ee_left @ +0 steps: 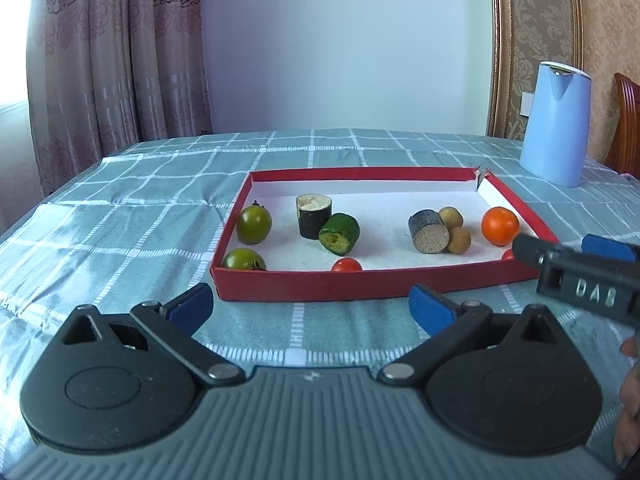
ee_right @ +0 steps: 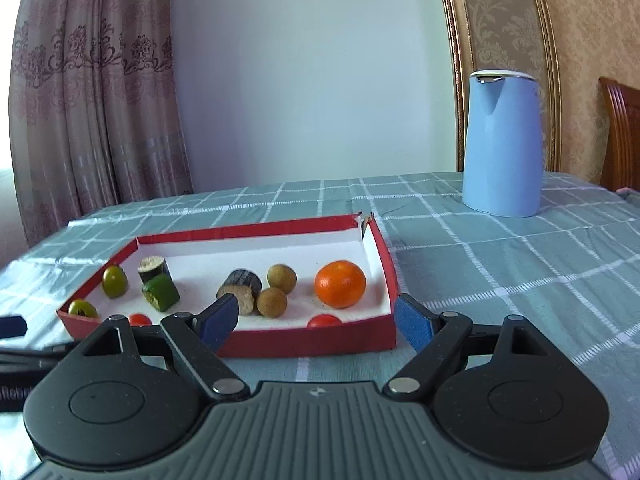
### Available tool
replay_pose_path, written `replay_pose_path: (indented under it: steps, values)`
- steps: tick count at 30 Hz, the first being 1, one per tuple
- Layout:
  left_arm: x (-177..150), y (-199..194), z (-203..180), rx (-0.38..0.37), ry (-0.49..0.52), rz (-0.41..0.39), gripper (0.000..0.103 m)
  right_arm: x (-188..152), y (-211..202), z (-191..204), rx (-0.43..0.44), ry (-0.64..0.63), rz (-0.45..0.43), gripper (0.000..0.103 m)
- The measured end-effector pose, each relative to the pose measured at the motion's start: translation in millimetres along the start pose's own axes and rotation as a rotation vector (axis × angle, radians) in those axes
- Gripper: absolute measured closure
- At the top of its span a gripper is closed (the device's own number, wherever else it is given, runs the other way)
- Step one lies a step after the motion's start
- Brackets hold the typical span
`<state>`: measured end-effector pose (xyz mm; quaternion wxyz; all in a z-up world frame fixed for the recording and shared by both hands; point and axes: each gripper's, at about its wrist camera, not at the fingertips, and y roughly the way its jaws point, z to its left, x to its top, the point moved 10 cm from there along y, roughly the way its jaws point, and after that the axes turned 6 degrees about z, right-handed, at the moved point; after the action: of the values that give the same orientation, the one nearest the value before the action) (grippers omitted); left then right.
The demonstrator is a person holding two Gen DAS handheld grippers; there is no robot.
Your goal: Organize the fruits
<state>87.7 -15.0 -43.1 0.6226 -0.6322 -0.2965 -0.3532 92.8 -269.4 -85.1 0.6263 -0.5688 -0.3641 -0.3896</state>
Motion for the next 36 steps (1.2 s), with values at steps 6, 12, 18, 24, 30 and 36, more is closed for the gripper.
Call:
replay_pose_path:
  steps: [6,12,18,24,30,36]
  values:
    - [-1.6,0.8,-3.2,0.001,0.013,0.004,0.0,-2.4,1.0,1.3,-0.001,-0.007,0.012,0.018]
    - [-2.9,1.7,-1.7,-0.002,0.006,0.01,0.0,-3.3,2.1,1.7,0.003,-0.008,0.019,0.018]
    - [-2.9,0.2,-2.0,-0.007,0.008,0.01,0.0,-3.2,2.9,1.5,0.005,-0.008,0.021,0.017]
    - [-2.7,-1.7,-3.8,0.002,0.024,-0.001,0.0,-3.7,3.5,1.7,0.005,-0.009,0.026,0.017]
    - [-3.0,-2.4,-4.7,-0.004,0.021,0.0,0.0,-5.2,5.3,3.1,0.008,-0.014,0.032,0.017]
    - [-3.1,-3.4,-4.6,-0.001,0.025,-0.004,0.0,-6.4,5.7,3.7,0.01,-0.018,0.036,0.017]
